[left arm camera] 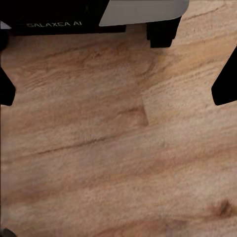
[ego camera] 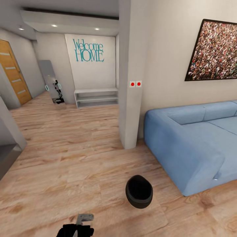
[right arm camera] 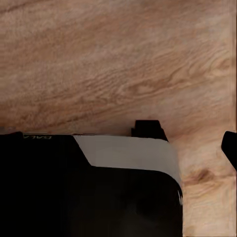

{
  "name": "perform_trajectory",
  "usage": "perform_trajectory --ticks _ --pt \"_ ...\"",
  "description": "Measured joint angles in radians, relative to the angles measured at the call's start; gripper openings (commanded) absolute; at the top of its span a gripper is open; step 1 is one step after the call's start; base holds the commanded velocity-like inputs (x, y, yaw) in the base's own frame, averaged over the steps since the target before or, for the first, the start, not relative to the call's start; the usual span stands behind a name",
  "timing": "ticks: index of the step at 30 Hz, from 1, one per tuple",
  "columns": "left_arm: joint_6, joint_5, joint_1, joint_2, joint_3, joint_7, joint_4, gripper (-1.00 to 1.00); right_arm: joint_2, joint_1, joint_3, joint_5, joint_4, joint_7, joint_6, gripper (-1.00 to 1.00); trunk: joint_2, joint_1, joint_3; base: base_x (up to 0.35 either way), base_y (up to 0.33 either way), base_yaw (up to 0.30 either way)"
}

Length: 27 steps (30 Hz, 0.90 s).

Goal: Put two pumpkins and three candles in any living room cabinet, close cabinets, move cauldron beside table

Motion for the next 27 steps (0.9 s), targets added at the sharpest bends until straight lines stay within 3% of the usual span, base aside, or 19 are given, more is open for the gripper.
perform_trajectory --ticks 2,4,7,9,14,21,27 --pt "0.012 0.021 -0.038 -0.006 0.000 0.003 -0.002 1.00 0.000 0.000 0.000 0.000 -0.228 -0.010 0.171 1.00 0.000 0.000 0.000 0.340 0.031 0.000" --pt "0.017 0.031 -0.068 -0.011 -0.001 0.005 -0.003 1.00 0.000 0.000 0.000 0.001 -0.399 -0.027 0.275 1.00 0.000 0.000 0.000 0.344 0.013 0.000" --pt "0.020 0.036 -0.117 -0.013 -0.001 0.006 -0.008 1.00 0.001 -0.004 0.001 0.000 -0.560 -0.044 0.359 1.00 0.000 0.000 0.000 0.346 0.005 0.000" --pt "0.021 0.034 -0.141 -0.016 -0.001 0.006 -0.014 1.00 0.001 -0.019 0.001 -0.002 -0.611 -0.045 0.395 1.00 0.000 0.000 0.000 0.347 0.002 0.000" --pt "0.021 0.032 -0.168 -0.028 -0.001 0.004 -0.039 1.00 -0.001 -0.103 0.000 -0.010 -0.634 -0.037 0.425 1.00 0.000 0.000 0.000 0.336 0.000 0.000" --pt "0.022 0.033 -0.170 -0.028 0.000 -0.004 -0.080 1.00 -0.002 -0.219 0.001 -0.075 -0.667 -0.035 0.531 1.00 0.000 0.000 0.000 0.117 0.000 0.000" --pt "0.052 0.051 -0.170 -0.029 -0.006 -0.014 -0.099 1.00 0.000 -0.250 0.002 -0.095 -0.645 -0.042 0.552 1.00 0.000 0.001 0.000 0.015 0.000 0.000"
